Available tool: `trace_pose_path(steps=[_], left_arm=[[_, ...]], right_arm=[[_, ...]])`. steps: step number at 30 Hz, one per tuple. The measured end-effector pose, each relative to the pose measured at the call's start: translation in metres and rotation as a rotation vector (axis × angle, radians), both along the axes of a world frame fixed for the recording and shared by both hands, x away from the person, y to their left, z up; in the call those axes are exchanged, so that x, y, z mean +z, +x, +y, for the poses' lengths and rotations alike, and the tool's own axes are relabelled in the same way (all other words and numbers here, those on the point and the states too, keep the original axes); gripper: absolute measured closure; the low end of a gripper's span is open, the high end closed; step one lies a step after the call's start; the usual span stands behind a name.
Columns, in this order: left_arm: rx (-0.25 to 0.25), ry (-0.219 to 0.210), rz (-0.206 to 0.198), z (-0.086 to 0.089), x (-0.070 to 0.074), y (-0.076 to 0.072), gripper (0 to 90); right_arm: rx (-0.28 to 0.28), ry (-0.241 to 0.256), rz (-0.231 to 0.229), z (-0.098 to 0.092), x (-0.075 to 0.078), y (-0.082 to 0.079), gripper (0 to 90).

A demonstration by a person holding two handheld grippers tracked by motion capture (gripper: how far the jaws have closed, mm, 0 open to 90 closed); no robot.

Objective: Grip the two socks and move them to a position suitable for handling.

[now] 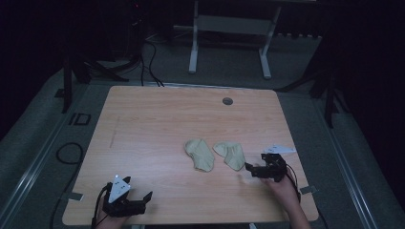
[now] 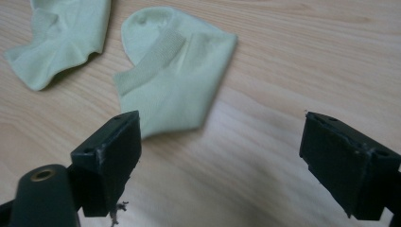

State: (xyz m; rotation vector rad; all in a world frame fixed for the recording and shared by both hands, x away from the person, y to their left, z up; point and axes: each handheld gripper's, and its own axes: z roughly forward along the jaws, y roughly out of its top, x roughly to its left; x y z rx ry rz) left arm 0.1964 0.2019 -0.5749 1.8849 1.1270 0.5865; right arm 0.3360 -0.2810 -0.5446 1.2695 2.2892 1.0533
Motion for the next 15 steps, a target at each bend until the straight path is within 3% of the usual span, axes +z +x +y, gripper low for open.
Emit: trace_pose_path(steps=[11, 15], left_arm=[[0.009, -0.006, 0.008, 0.002, 0.0, 0.0, 3.7], [0.002, -0.001, 0.01, 0.001, -0.001, 0.0, 3.7]], right_arm=[[0.026, -0.031, -0.001, 0.027, 0.005, 0.023, 16.6], [0.02, -0.022, -0.002, 0.036, 0.007, 0.031, 18.7]])
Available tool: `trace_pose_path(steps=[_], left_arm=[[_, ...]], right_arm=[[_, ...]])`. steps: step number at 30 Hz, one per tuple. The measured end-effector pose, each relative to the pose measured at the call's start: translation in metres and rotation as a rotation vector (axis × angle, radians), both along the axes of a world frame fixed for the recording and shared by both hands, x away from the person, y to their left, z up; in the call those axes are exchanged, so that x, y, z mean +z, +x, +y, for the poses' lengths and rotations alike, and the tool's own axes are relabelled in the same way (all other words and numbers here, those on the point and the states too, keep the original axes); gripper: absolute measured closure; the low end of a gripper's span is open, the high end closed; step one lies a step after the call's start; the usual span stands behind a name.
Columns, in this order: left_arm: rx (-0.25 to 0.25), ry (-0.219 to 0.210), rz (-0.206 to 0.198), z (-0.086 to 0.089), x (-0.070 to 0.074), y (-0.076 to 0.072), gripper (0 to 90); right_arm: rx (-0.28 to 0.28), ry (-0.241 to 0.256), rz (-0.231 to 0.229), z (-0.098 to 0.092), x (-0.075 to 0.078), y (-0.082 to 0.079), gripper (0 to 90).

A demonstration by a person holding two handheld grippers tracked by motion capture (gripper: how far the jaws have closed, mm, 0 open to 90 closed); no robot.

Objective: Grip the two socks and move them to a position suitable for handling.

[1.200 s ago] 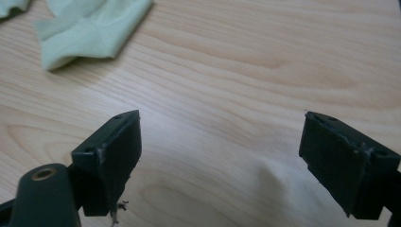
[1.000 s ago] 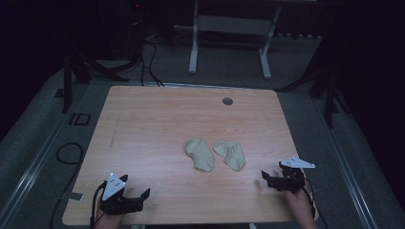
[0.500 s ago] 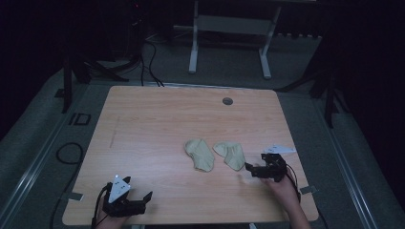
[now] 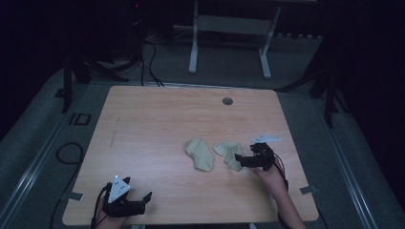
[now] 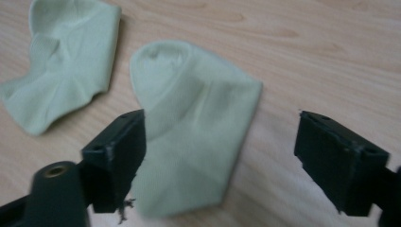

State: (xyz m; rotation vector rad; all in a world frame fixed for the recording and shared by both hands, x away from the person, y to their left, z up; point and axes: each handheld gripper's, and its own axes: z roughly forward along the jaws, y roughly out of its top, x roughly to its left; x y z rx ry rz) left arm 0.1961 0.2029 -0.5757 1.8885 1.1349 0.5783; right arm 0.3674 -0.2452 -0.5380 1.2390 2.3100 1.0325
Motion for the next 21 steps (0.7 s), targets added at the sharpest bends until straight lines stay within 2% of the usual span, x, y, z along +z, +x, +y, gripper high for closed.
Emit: trace_pose_path(steps=[9, 12, 21], left_arm=[[-0.002, 0.012, 0.007, 0.0, -0.001, 0.0, 3.7], [0.015, 0.0, 0.009, 0.001, -0.001, 0.001, 3.7], [0.006, 0.011, 0.018, 0.0, -0.002, 0.001, 3.7]], right_arm=[[0.007, -0.014, 0.019, 0.024, -0.004, 0.014, 19.0], [-0.004, -0.019, 0.029, 0.03, -0.007, 0.019, 19.0], [-0.03, -0.08, 0.031, 0.046, -0.02, 0.029, 23.7]])
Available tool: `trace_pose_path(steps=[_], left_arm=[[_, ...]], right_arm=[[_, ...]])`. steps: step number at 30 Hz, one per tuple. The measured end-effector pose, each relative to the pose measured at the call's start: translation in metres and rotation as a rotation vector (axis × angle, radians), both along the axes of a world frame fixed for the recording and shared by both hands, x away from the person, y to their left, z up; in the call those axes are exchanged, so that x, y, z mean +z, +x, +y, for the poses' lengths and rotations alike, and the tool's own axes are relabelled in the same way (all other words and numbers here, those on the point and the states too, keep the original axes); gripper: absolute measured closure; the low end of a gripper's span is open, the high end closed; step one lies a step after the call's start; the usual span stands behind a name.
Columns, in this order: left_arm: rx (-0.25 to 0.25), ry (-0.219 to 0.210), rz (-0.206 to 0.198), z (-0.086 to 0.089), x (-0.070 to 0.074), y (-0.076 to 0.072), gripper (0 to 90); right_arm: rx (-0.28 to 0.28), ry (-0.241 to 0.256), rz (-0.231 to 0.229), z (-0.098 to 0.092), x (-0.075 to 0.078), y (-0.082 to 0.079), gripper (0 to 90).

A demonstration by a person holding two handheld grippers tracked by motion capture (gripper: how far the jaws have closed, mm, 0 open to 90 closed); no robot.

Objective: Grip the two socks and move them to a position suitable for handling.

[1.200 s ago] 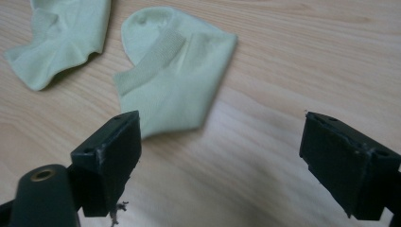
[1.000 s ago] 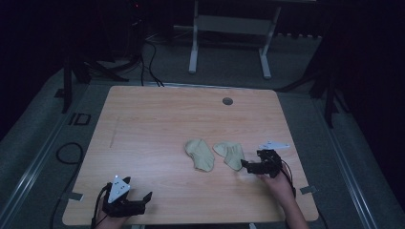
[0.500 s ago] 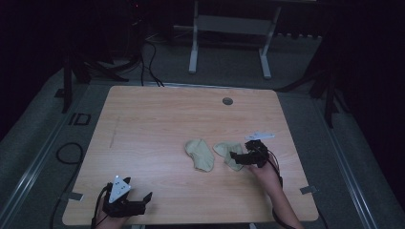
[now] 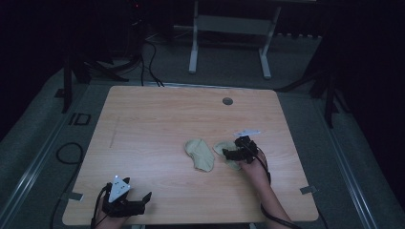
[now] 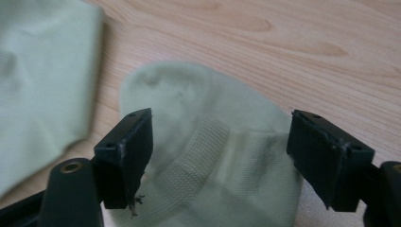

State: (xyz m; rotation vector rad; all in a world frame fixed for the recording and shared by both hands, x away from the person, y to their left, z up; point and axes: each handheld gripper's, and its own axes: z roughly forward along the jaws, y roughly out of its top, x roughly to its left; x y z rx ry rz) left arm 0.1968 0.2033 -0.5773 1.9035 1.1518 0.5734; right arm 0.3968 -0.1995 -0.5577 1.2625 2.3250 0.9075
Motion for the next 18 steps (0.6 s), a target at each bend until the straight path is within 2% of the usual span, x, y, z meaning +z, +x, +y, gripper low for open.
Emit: trace_pose_path(steps=[3, 7, 11, 14, 18], left_arm=[[-0.001, -0.001, 0.0, 0.0, 0.0, 0.0, 3.7], [0.003, 0.002, 0.002, 0.0, 0.0, 0.0, 3.7], [0.001, 0.001, 0.002, 0.0, 0.0, 0.0, 3.7], [-0.001, 0.003, 0.004, -0.001, -0.001, 0.0, 3.7], [-0.011, 0.006, 0.009, -0.002, -0.001, 0.001, 3.7]], right_arm=[[0.017, -0.049, -0.031, 0.003, -0.003, -0.002, 26.6], [0.025, -0.035, -0.047, 0.001, -0.004, -0.005, 35.2], [0.029, -0.019, -0.075, 0.0, -0.005, -0.01, 52.6], [0.031, -0.03, -0.084, 0.0, -0.004, -0.011, 70.5], [0.045, -0.069, -0.076, 0.002, -0.002, -0.01, 77.6]])
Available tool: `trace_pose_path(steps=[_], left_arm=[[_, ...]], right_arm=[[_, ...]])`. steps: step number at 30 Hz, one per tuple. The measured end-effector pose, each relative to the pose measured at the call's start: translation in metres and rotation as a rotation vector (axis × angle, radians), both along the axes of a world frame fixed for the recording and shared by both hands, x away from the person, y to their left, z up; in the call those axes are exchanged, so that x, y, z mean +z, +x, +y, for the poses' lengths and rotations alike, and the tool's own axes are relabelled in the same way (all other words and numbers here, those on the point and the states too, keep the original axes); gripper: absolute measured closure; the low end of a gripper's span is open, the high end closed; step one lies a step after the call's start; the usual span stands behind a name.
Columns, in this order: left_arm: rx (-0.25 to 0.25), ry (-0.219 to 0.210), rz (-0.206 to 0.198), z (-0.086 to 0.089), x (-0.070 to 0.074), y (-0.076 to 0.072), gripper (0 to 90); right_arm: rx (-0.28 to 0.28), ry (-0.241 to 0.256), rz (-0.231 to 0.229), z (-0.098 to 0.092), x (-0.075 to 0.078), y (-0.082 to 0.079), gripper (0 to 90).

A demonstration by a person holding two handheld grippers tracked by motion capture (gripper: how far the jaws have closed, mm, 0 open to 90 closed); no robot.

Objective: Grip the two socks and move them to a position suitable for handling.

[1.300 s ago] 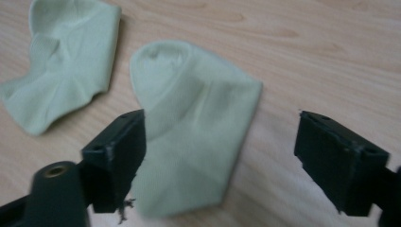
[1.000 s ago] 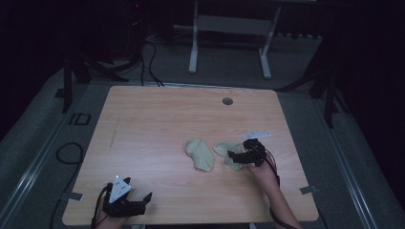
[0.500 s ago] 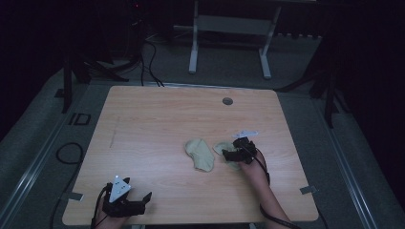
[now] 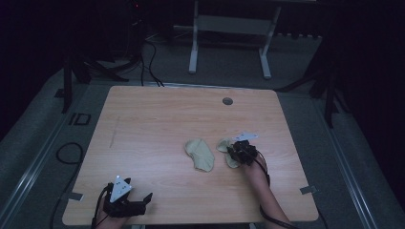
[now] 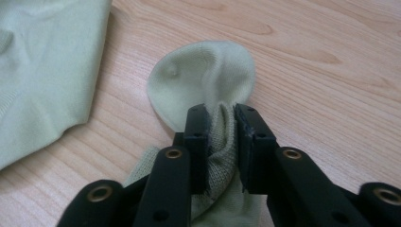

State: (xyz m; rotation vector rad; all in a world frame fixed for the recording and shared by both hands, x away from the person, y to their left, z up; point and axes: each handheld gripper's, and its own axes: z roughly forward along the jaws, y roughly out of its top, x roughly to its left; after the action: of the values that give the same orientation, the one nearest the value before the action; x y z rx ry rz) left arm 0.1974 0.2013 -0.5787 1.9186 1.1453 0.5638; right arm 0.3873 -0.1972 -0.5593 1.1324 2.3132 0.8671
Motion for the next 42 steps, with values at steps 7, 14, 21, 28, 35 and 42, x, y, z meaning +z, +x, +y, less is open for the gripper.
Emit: trace_pose_path(steps=[7, 14, 21, 28, 35, 42], left_arm=[[0.005, -0.008, -0.007, 0.002, 0.002, -0.001, 3.7], [0.002, -0.005, -0.008, 0.0, 0.002, -0.001, 3.7], [-0.001, -0.015, -0.007, 0.0, 0.002, -0.001, 3.7], [-0.01, -0.015, -0.002, -0.001, 0.002, -0.001, 3.7], [-0.017, -0.011, -0.002, -0.003, 0.002, -0.001, 3.7], [-0.021, -0.01, 0.0, -0.004, 0.001, -0.002, 3.7]], right_arm=[[0.021, -0.027, 0.018, 0.001, 0.014, -0.002, 78.9], [0.057, -0.016, -0.008, -0.004, 0.037, -0.019, 78.9], [0.131, 0.007, -0.019, -0.008, 0.05, -0.051, 78.9], [0.211, 0.029, -0.023, -0.007, 0.056, -0.085, 78.9], [0.281, 0.044, -0.036, -0.003, 0.065, -0.115, 78.7], [0.306, 0.059, -0.028, 0.002, 0.055, -0.14, 78.5]])
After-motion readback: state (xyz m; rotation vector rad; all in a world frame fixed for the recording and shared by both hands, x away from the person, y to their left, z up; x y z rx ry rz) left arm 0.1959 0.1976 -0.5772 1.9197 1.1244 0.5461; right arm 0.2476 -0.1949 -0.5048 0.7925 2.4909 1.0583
